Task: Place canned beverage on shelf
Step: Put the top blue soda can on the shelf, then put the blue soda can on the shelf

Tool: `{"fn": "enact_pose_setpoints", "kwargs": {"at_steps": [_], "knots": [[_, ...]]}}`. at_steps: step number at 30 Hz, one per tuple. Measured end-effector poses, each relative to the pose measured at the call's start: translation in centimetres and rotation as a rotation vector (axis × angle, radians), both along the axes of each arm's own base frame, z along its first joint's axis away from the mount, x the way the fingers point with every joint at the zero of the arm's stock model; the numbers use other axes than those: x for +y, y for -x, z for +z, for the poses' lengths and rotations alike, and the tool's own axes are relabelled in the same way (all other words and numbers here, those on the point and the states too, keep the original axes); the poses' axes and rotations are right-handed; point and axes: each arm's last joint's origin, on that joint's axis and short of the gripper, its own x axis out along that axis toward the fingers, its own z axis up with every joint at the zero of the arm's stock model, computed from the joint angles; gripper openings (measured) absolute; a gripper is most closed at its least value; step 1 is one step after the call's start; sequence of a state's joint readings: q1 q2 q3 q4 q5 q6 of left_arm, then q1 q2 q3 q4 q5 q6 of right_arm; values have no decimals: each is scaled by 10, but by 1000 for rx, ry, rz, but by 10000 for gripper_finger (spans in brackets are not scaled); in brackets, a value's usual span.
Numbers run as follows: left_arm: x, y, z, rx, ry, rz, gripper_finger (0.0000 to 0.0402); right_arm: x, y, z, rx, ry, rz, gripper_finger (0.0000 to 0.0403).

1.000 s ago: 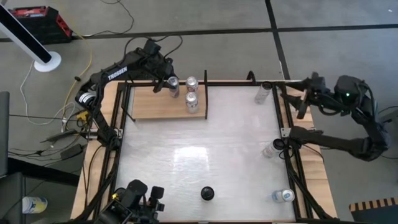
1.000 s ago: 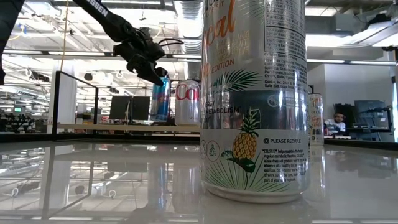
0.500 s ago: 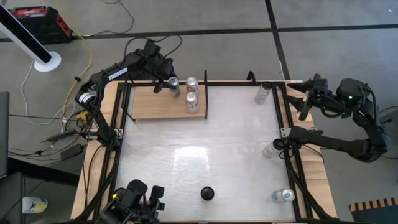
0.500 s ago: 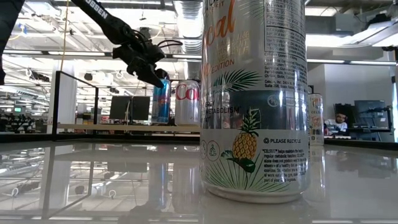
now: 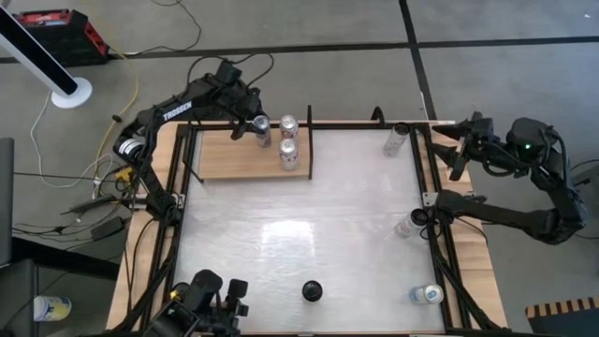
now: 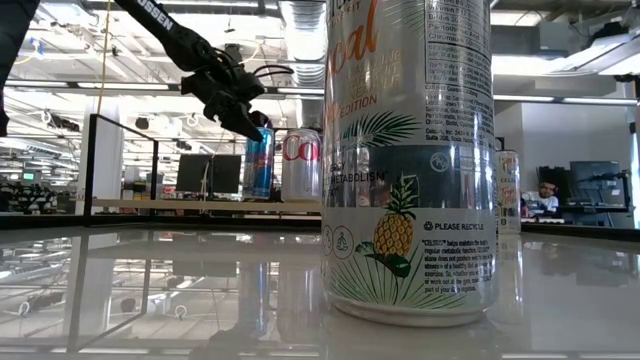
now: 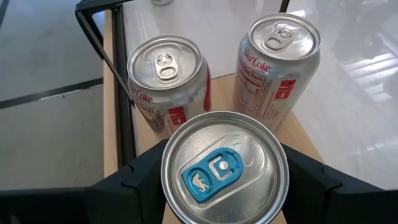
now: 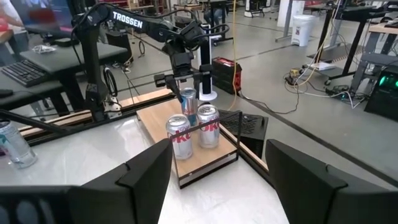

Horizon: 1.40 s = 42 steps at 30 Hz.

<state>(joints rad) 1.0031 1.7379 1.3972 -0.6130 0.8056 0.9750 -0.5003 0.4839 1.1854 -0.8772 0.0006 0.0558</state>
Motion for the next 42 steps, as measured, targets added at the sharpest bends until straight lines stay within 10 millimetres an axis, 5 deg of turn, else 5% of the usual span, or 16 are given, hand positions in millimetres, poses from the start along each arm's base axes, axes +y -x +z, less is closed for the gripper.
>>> {"fn": "enact_pose_setpoints", "kwargs": {"at_steps": [19,28,36,42], "knots": [[6,-2,-10,38,9,36,215,0,0,0,-8,-14,-2,283],[8,-3,-9,36,41,101,364,0,0,0,-7,-14,-2,283],[7,-4,-6,29,52,104,366,0,0,0,-7,-14,-2,283],[3,-7,17,1,35,104,365,0,0,0,-16,-28,-5,283]]}}
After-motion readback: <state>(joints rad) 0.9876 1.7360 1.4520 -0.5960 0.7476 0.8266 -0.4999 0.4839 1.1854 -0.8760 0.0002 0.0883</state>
